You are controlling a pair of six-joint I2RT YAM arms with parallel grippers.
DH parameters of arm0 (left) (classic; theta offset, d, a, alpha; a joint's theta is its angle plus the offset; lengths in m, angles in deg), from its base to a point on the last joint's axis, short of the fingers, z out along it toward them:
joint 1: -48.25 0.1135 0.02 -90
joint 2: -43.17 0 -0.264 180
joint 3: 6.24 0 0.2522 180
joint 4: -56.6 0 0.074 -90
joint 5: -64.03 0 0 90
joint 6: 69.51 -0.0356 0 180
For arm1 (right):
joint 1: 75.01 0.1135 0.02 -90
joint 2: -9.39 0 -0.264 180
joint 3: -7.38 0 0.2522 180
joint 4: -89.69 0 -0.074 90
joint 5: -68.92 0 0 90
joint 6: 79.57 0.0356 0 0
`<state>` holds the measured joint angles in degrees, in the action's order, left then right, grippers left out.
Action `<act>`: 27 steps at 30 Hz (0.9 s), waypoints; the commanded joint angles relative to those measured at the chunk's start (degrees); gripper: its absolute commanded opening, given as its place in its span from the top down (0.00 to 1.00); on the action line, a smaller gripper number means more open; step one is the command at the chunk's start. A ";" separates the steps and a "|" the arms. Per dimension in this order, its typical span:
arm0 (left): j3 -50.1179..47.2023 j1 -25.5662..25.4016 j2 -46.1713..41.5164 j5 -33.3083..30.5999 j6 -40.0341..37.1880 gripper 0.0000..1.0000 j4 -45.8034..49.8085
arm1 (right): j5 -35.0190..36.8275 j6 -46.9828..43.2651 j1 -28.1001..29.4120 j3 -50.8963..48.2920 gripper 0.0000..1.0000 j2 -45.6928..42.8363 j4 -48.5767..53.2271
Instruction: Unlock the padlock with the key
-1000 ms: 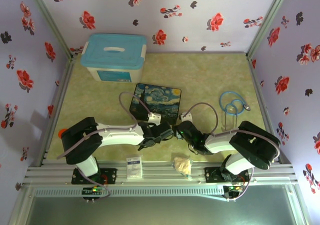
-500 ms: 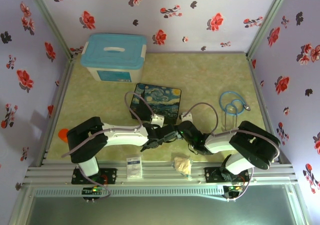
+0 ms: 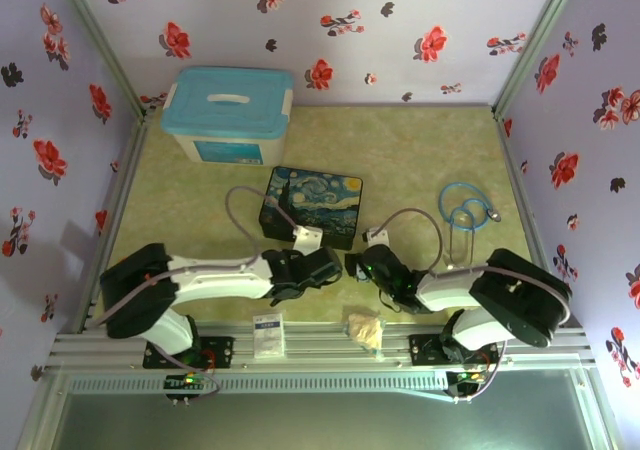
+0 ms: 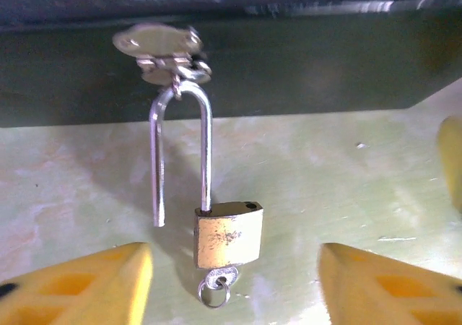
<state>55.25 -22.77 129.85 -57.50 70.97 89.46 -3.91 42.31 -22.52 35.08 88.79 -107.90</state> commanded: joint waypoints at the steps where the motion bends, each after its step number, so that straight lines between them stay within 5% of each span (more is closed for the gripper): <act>1: -3.87 0.38 -6.29 0.49 -1.69 0.26 -6.39 | -1.84 1.56 -0.14 -2.35 0.21 -4.56 1.16; 2: -5.08 0.66 -8.23 0.82 -2.13 0.20 -7.54 | -2.30 2.06 -0.16 -2.65 0.05 -6.25 1.84; 3: -6.43 1.16 -10.07 1.46 -2.95 0.13 -9.07 | -2.67 2.41 -0.17 -2.95 0.01 -7.70 2.61; 5: -9.30 2.32 -14.06 3.48 -3.99 0.01 -12.36 | -2.97 3.05 -0.15 -3.41 0.01 -11.31 4.36; 10: -17.80 8.83 -27.08 10.19 -2.73 0.00 -18.85 | -6.43 3.12 0.56 -2.85 0.02 -19.80 10.04; 14: -21.58 15.13 -36.93 12.58 -3.60 0.00 -16.87 | -5.93 2.90 4.02 0.06 0.07 -20.75 12.63; 21: -23.02 26.63 -41.81 21.70 -5.12 0.00 -15.83 | -8.40 1.46 7.24 8.73 0.28 -5.27 6.63; 27: -24.24 29.19 -40.87 23.00 -1.81 0.00 -16.74 | -9.72 1.46 8.17 16.07 0.43 8.03 3.74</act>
<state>32.51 6.01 88.62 -36.99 67.80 73.96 -12.66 43.77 -14.69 48.50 93.18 -101.54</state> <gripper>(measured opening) 0.996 0.593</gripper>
